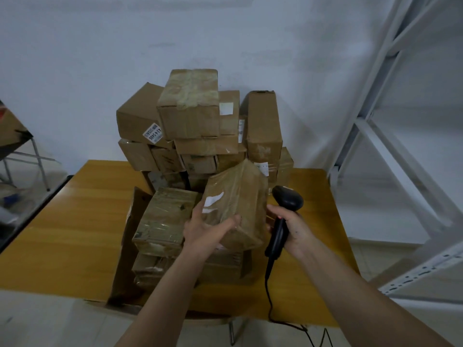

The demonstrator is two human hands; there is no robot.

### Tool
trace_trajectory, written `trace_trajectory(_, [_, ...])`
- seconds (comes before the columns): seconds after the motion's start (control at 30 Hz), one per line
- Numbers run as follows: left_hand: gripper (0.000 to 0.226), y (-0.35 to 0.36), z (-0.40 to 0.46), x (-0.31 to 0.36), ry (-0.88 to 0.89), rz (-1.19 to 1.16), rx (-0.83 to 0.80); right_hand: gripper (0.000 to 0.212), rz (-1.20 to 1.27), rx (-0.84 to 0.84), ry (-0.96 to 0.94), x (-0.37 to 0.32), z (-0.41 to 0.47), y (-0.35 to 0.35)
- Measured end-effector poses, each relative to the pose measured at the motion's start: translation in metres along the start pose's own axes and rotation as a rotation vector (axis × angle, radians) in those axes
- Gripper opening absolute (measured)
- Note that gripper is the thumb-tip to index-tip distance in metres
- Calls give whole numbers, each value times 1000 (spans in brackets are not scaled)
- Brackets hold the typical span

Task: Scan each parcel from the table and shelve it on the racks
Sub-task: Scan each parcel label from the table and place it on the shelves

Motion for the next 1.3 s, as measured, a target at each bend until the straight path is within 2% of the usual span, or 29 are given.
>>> trace_trajectory(0.13, [119,-1,-2,-5,-84,-330,-172,39,28,-80,35,3,0,7])
trace_trajectory(0.3, [111,3,-10,-18,-119,-247,-295,43,-5,-85,35,7,1,9])
trace_trajectory(0.37, [99,5,-11,-17,-115,-165,-287,45,-17,-78,38,9,1,9])
trace_trajectory(0.43, [88,3,-11,-9,-60,-45,-202,44,-34,-88,36,10,2,10])
trace_trajectory(0.6, [115,9,-28,31,344,620,113,42,-63,-87,-9,11,3,20])
trace_trajectory(0.7, [124,21,-22,35,323,890,207,41,-86,-103,-2,12,2,25])
trace_trajectory(0.87, [124,22,-6,32,186,971,167,23,-128,-145,12,15,-2,28])
trace_trajectory(0.93, [116,18,-2,31,176,945,172,22,-129,-133,11,14,-3,27])
trace_trajectory(1.03, [108,2,3,30,147,788,167,33,-95,-91,11,11,-1,22])
trace_trajectory(1.17, [106,-17,11,25,88,296,92,32,-82,-29,-3,6,2,15])
trace_trajectory(1.3, [103,-17,11,11,33,-49,14,35,-106,25,-38,-1,5,13])
Point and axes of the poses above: each hand's wrist, its own z-axis towards the middle knuckle, its own y-axis out of the palm, x = y × z, the point moved 4 cm from there along z, towards the middle knuckle, and after that the axes turned 4 degrees about z, right-handed, at the moved point
